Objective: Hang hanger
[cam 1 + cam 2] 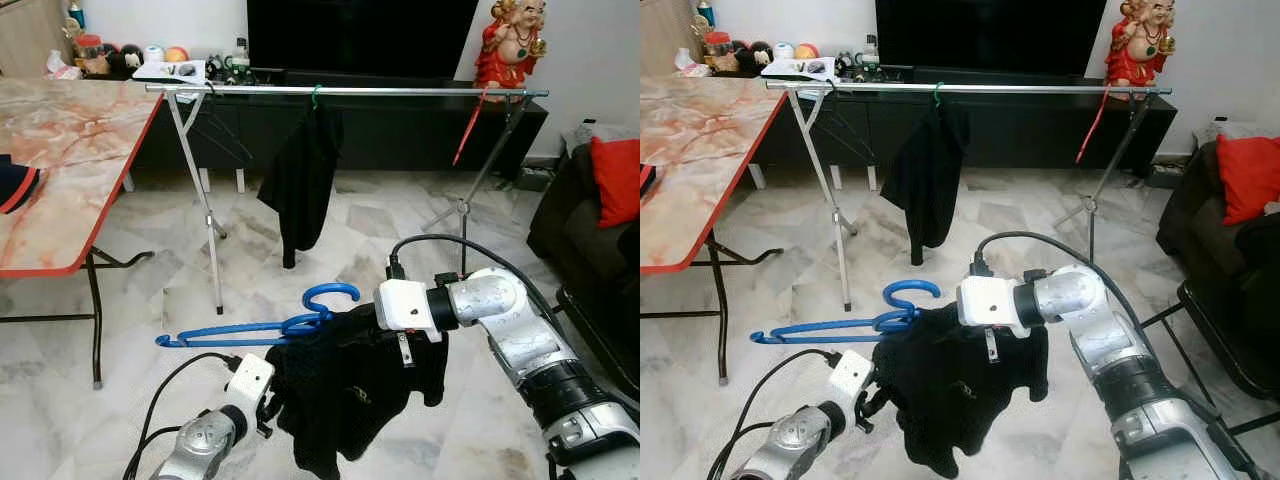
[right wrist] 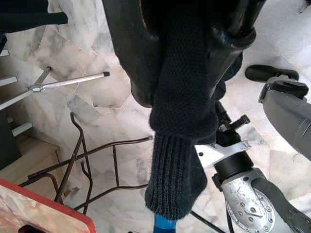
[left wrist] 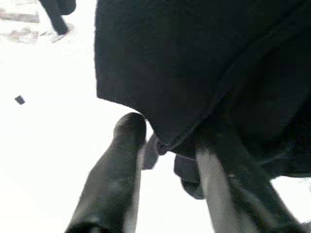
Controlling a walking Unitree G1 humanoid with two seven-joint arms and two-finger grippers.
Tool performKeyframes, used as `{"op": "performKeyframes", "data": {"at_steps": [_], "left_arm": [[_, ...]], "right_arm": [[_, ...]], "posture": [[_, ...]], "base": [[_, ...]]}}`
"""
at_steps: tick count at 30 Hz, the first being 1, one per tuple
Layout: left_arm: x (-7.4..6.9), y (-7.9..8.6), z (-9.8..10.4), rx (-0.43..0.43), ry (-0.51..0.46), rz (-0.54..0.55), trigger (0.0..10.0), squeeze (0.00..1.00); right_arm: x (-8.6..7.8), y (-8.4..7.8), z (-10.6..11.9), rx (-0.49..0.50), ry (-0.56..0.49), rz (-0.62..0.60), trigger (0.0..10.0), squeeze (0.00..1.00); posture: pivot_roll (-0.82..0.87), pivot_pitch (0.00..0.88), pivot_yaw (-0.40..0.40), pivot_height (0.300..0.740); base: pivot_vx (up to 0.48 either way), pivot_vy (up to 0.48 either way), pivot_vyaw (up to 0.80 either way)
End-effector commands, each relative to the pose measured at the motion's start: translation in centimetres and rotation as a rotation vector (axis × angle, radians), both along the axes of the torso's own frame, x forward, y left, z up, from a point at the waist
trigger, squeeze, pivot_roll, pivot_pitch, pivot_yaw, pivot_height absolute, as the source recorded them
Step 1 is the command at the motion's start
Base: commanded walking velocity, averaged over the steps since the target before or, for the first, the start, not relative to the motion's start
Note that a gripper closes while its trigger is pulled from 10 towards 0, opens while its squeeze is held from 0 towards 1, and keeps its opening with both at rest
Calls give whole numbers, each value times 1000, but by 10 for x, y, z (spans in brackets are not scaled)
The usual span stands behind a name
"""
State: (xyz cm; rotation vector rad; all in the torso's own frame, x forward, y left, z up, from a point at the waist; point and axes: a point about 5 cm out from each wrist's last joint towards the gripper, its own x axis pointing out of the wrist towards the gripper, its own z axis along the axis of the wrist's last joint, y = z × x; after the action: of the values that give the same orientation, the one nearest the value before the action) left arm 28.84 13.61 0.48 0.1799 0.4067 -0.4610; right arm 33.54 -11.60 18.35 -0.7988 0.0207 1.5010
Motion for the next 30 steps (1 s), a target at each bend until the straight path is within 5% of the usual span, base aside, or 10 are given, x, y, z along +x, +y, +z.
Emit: {"op": "performKeyframes", "data": {"at_steps": [1,15,30], "left_arm": [[0,0,-1,3,17,6,0,0],[3,-6,3,-56,-6,-2,0,0],[3,21,-4,69,20,150,0,0]], "right_arm": [[-2,2,8,37,-26,19,0,0],[-2,2,7,38,-19,13,0,0],[5,-26,-11,-35,-3,-128,0,0]], "posture": [[123,52,-83,740],[123,53,-84,740],[124,53,-86,740]], "base": [[0,0,0],[0,0,0],[0,0,0]]}}
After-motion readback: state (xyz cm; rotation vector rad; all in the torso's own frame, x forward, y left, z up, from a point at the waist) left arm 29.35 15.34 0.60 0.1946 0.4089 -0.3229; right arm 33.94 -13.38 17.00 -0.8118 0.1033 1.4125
